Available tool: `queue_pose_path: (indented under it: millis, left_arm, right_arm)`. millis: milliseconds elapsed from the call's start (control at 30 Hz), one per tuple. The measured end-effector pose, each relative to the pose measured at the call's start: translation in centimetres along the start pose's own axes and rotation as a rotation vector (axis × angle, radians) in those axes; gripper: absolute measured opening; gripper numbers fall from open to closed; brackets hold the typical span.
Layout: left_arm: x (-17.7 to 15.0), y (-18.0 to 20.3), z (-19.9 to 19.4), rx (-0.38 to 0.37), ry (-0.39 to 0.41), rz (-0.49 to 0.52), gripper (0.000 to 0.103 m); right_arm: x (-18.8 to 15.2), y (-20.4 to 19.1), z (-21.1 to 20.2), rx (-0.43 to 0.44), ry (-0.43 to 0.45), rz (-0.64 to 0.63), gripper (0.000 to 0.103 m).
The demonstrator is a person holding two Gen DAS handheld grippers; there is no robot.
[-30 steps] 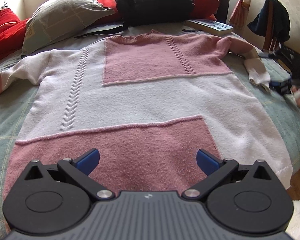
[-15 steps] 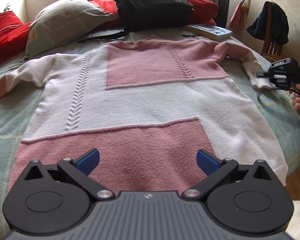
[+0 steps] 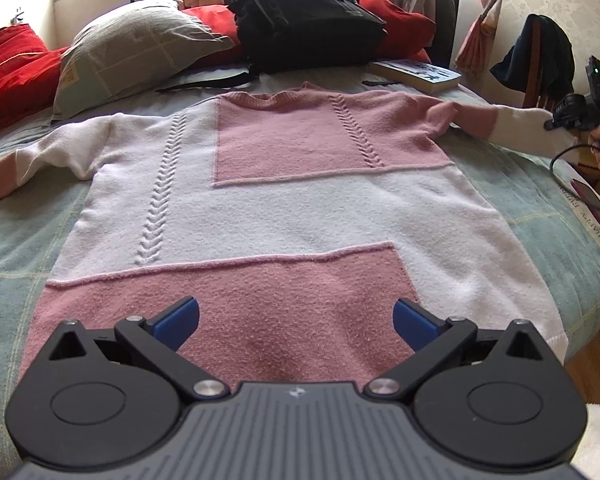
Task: Fold clothes
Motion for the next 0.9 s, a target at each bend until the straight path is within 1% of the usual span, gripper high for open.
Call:
queue_pose_path:
  millis: [133, 233, 367, 400, 467, 533, 600, 667, 700, 767, 800, 900]
  left_arm:
    - [-0.1, -0.3, -0.1, 0.006, -0.001, -0.005, 0.102]
    - [0.0, -0.4, 0.0, 0.007, -0.001, -0.007, 0.102]
    - [0.0, -0.4, 0.0, 0.004, 0.001, -0.005, 0.102]
    - [0.0, -0.4, 0.0, 0.005, 0.001, -0.004, 0.102]
    - [0.1, -0.5, -0.1, 0.007, 0.0, -0.002, 0.102]
    - [0.2, -0.7, 0.0, 0.01, -0.001, -0.002, 0.102]
    - [0.3, -0.9, 0.0, 0.016, -0.003, -0.002, 0.102]
    - [0.4, -1.1, 0.1, 0.016, -0.005, -0.002, 0.102]
    - [0.4, -1.2, 0.2, 0.016, -0.006, -0.002, 0.102]
    - [0.5, -1.3, 0.4, 0.014, -0.008, -0.002, 0.102]
    - [0.6, -1.4, 0.5, 0.012, -0.01, -0.001, 0.102]
    - [0.7, -1.5, 0.9, 0.01, -0.018, 0.0, 0.102]
  right_arm:
    - [1.7, 0.0, 0.3, -0.05, 0.026, -0.014, 0.007]
    - [2.6, 0.2, 0.4, -0.07, 0.04, -0.012, 0.007]
    - [3.0, 0.2, 1.2, -0.093, 0.038, 0.005, 0.008]
    - [3.0, 0.1, 1.6, -0.105, 0.017, 0.007, 0.011]
    - [2.7, -0.2, 2.2, -0.119, -0.009, 0.004, 0.014]
    - [2.4, -0.6, 2.3, -0.121, -0.012, -0.007, 0.014]
    - [2.3, -1.2, 2.1, -0.122, -0.007, -0.024, 0.022]
    - [2.5, -1.8, 1.7, -0.125, 0.007, -0.035, 0.024]
    - [2.7, -2.0, 1.4, -0.131, 0.014, -0.035, 0.028]
    - [3.3, -2.6, 0.7, -0.119, 0.029, -0.036, 0.03]
    - [3.5, -3.1, 0.5, -0.092, 0.031, -0.036, 0.03]
    - [3.9, -5.9, -0.2, 0.052, 0.019, -0.049, 0.03]
Point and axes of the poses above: each gripper's, at about its wrist camera, not at the fingertips, and z roughly the way its jaws point, y to its right, x to its top, the point moved 5 cm from there along z, roughly the way its jaws point, and after that the axes turned 12 degrees about -x, right-handed, at the moved point
